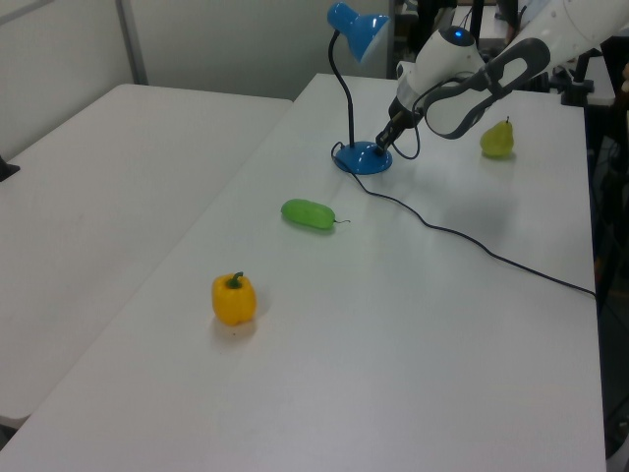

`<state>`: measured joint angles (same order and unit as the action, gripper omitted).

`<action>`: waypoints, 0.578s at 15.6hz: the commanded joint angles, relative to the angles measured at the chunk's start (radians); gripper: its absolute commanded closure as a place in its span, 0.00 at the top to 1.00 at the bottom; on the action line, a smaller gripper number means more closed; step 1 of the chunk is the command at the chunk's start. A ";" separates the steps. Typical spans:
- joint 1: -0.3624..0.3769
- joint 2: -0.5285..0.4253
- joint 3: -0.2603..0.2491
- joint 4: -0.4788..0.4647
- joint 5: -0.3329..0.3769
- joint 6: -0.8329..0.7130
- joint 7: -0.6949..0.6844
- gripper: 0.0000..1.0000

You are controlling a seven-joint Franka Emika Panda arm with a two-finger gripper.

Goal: Turn off lamp
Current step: 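Press the switch on the lamp base with the gripper fingers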

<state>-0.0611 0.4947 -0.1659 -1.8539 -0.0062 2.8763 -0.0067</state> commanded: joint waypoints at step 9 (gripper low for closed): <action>0.003 -0.033 -0.004 -0.066 -0.014 0.000 0.011 0.00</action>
<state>-0.0611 0.4961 -0.1659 -1.8560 -0.0062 2.8769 -0.0067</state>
